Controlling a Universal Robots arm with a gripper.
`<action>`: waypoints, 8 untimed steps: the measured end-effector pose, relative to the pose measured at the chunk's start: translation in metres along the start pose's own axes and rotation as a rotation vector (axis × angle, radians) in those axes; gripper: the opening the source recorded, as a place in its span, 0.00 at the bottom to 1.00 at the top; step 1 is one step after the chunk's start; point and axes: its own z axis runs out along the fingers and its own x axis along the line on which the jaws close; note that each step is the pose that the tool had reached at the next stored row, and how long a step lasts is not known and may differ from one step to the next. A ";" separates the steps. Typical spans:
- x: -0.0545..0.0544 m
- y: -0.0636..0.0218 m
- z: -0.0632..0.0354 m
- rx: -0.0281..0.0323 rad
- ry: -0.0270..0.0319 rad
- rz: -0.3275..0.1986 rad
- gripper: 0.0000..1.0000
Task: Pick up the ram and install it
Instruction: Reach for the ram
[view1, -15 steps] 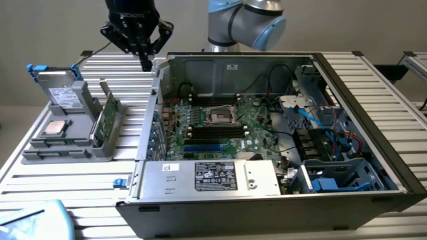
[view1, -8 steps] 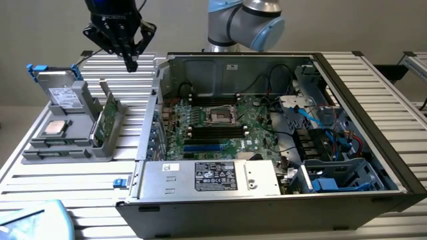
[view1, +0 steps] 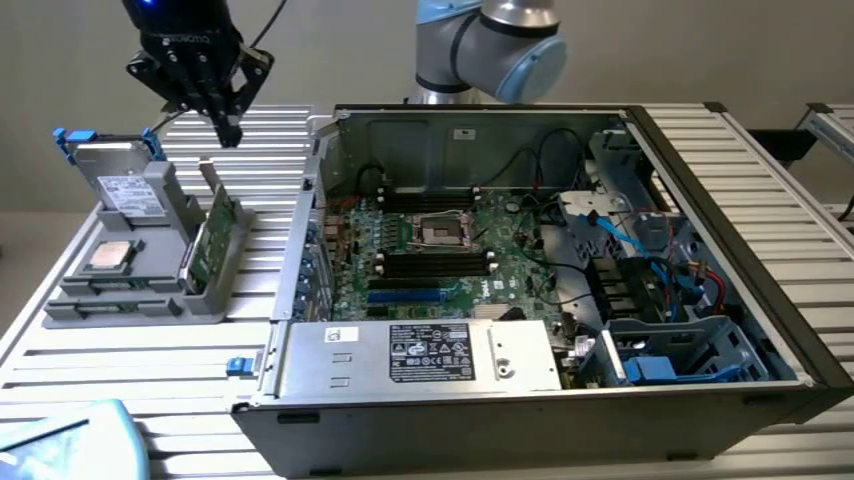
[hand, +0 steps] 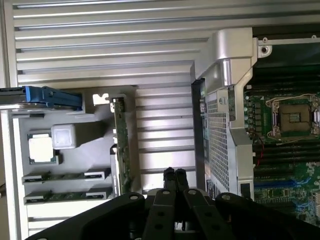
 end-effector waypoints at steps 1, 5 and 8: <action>0.005 -0.0002 0.0005 0.0001 0.0005 0.000 0.11; 0.023 -0.0015 0.0026 0.0000 0.0008 0.000 0.11; 0.036 -0.0026 0.0039 -0.0001 0.0009 0.000 0.11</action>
